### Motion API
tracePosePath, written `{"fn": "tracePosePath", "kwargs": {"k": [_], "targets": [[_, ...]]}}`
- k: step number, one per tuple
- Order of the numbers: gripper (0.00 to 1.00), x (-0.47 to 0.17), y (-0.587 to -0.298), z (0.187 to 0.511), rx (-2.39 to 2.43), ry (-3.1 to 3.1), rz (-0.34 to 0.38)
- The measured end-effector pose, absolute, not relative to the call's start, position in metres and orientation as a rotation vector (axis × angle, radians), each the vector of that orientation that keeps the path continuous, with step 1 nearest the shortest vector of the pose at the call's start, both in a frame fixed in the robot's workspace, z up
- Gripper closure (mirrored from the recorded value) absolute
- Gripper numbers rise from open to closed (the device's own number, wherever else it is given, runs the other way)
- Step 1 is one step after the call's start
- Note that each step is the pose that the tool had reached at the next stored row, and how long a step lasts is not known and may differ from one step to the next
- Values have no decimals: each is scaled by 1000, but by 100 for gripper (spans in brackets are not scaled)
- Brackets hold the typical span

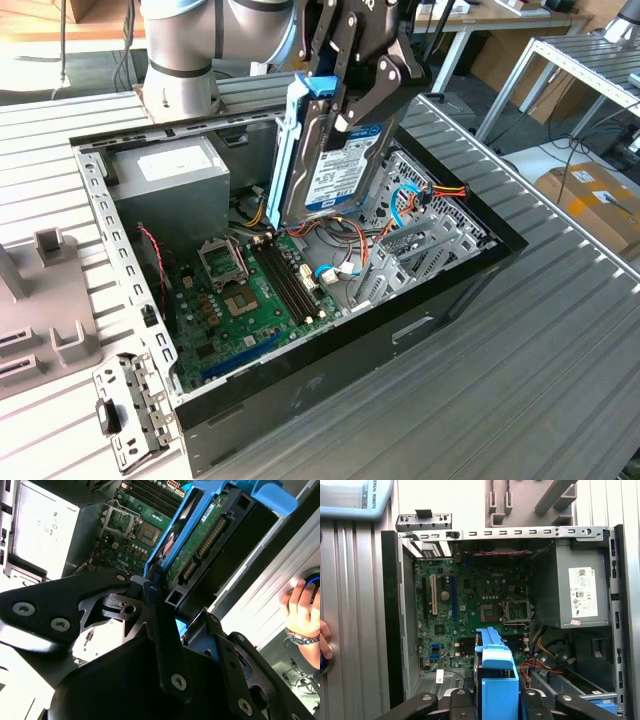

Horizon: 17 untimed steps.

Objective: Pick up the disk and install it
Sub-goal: 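Pick up the disk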

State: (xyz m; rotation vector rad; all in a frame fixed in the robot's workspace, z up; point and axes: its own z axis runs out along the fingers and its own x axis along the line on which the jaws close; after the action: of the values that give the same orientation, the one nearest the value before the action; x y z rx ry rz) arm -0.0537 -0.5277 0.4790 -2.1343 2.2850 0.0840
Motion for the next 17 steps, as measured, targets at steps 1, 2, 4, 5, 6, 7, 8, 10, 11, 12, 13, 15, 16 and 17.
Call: {"fn": "tracePosePath", "kwargs": {"k": [1, 2, 4, 5, 6, 7, 8, 10, 11, 12, 13, 15, 16, 17], "targets": [[64, -54, -529, 479, -2134, 2285, 84], [64, -54, -529, 479, -2134, 2285, 84], [64, -54, -531, 479, -2134, 2285, 84], [64, -54, -531, 479, -2134, 2285, 84], [64, -54, -532, 479, -2134, 2285, 84], [64, -54, -533, 479, -2134, 2285, 84], [64, -54, -533, 479, -2134, 2285, 84], [64, -54, -535, 479, -2134, 2285, 84], [64, -54, -536, 479, -2134, 2285, 84], [64, -54, -537, 479, -2134, 2285, 84], [64, -54, -539, 479, -2134, 2285, 84], [64, -54, -540, 479, -2134, 2285, 84], [64, -54, -541, 479, -2134, 2285, 84], [64, -54, -542, 479, -2134, 2285, 84]]}}
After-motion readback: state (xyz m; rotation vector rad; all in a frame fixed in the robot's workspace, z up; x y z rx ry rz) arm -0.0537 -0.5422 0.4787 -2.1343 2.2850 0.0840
